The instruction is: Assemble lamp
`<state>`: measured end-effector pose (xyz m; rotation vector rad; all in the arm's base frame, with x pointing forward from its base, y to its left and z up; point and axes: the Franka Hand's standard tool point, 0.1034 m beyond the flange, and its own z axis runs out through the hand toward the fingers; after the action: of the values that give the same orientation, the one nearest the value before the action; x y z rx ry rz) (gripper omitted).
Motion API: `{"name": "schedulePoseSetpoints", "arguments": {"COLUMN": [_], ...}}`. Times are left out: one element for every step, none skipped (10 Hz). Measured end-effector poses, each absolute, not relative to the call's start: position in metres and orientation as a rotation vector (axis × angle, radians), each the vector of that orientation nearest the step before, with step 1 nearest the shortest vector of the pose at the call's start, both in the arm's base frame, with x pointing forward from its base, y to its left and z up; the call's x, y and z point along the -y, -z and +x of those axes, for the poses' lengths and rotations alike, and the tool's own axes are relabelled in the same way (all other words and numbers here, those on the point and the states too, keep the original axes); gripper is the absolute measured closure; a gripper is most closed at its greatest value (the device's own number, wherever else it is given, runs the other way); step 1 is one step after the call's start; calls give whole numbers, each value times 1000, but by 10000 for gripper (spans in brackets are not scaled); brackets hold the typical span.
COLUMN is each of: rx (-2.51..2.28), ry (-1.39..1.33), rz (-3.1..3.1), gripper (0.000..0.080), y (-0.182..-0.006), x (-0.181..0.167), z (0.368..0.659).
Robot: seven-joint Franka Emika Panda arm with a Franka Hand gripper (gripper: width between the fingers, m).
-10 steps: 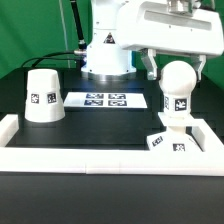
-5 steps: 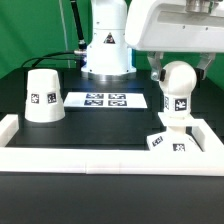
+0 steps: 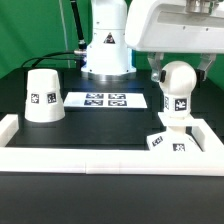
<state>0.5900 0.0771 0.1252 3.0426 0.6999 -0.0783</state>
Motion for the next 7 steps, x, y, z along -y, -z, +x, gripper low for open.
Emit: {"name": "schedulePoseSetpoints", "arguments": {"rx": [-633, -599, -559, -534, -523, -525, -530], "ry": [104, 126, 161, 165, 153, 123, 43], "rz": [3087, 3112, 3149, 3161, 3159, 3153, 3131], "gripper": [100, 100, 100, 100, 100, 100, 100], "y": [-125, -124, -123, -124, -125, -125, -125], "x": [-70, -70, -73, -73, -75, -78, -82], "z": [594, 592, 589, 591, 592, 595, 600]}}
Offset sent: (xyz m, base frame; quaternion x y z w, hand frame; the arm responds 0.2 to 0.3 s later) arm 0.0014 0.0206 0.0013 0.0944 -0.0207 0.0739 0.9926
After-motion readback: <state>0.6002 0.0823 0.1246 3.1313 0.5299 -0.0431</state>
